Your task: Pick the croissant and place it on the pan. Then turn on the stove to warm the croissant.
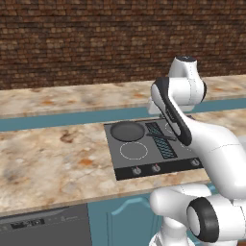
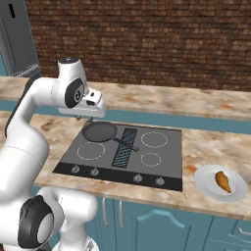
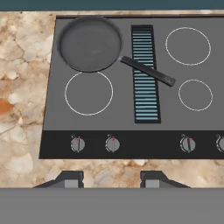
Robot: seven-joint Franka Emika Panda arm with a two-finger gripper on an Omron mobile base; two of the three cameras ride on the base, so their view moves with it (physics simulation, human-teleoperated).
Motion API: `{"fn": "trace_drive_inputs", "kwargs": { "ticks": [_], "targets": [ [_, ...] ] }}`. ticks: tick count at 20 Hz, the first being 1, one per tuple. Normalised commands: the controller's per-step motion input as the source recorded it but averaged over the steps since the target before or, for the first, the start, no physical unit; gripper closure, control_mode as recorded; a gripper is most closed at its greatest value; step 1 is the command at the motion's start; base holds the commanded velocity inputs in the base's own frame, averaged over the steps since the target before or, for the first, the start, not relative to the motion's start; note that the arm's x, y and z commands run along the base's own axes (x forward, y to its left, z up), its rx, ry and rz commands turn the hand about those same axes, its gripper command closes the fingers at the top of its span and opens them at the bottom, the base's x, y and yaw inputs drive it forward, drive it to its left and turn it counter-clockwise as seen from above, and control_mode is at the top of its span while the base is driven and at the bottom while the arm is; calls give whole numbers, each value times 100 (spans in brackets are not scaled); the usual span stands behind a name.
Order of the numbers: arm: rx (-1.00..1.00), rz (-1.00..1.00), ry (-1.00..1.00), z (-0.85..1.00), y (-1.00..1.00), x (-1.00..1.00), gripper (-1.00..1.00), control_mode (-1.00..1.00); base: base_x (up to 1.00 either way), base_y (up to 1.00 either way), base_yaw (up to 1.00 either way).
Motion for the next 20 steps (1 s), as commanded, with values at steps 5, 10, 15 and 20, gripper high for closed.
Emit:
{"fn": "trace_drive_inputs", "kwargs": {
  "ticks": [5, 10, 15, 20],
  "targets": [
    [0, 0, 0, -1, -8, 0, -100, -100, 0, 0, 0],
    [0, 0, 0, -7, -28, -5, -100, -100, 0, 0, 0],
    [0, 0, 0, -12, -40, 0, -100, -100, 0, 0, 0],
    [0, 0, 0, -13, -41, 0, -100, -100, 0, 0, 0]
  ]
}}
